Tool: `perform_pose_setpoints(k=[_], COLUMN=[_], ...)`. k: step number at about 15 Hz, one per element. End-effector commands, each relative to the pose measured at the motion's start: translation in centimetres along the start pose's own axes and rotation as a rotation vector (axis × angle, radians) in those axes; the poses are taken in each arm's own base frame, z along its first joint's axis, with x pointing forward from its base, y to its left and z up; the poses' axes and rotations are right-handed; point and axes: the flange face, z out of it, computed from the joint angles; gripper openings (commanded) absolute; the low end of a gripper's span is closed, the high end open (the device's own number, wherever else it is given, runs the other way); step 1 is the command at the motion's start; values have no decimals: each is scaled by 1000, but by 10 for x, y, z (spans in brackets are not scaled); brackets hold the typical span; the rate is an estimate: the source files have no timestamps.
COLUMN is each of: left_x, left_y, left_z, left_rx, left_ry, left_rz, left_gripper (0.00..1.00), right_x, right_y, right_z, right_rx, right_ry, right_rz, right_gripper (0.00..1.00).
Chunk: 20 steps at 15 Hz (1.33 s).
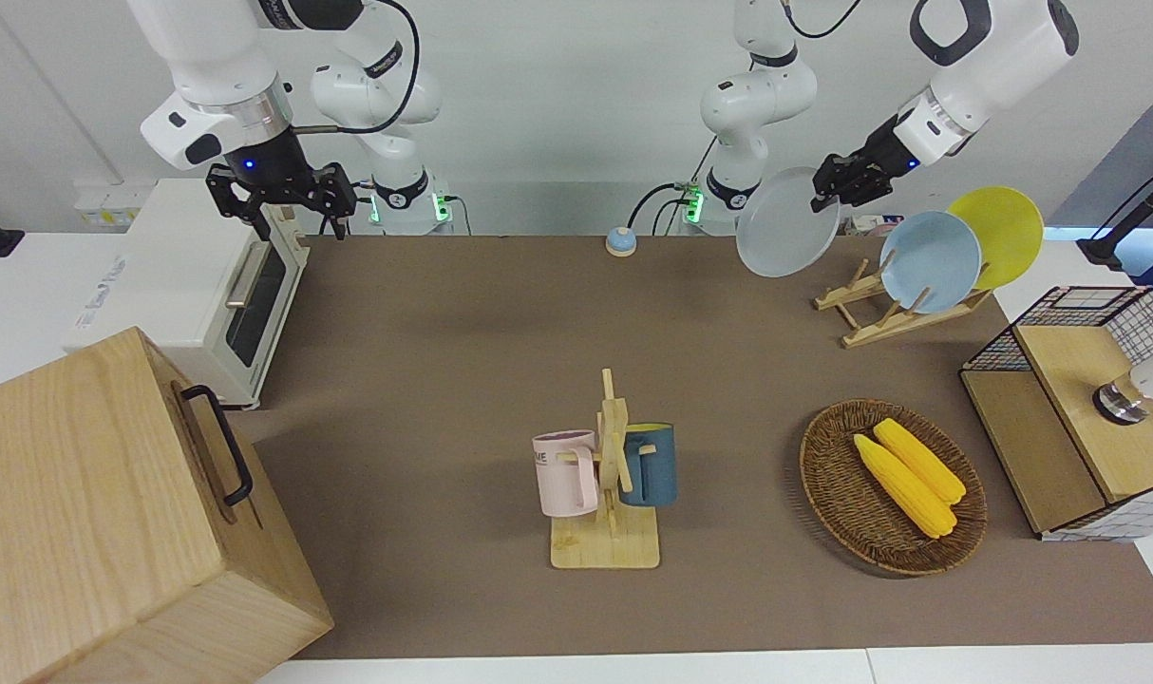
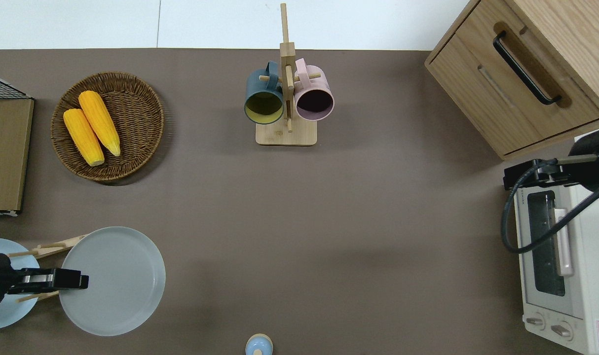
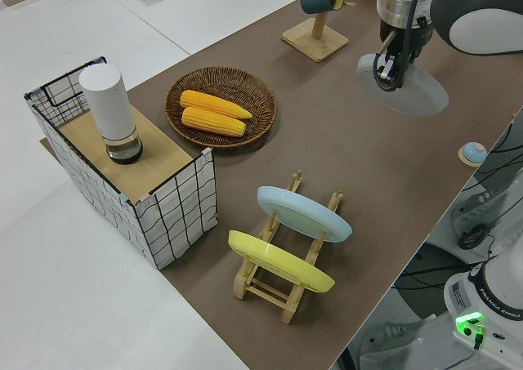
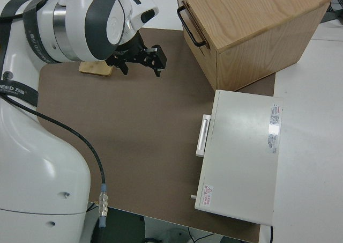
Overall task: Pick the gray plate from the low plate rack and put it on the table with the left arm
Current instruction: 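Lift the gray plate out of the rack with the left gripper, then lower the plate onto the table beside the rack and release it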
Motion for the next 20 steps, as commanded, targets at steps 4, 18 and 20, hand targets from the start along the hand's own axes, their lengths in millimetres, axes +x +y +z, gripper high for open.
perform_pose_setpoints(k=[4,18,20], left_x=[34,35,34], left_y=[-32,-106,-113], left_z=[40,161,184], left_rx=[-104,-248,-285], left_ry=[-47,35,45], left_rz=[48,128,145], left_gripper=[0,0,0], right_x=[0,0,0], right_y=[-1,-1,-1], right_z=[-1,-1,-1], right_rx=[3,3,3], right_ry=[-3,-3,-3], right_rz=[3,3,3], right_gripper=[983,983,983])
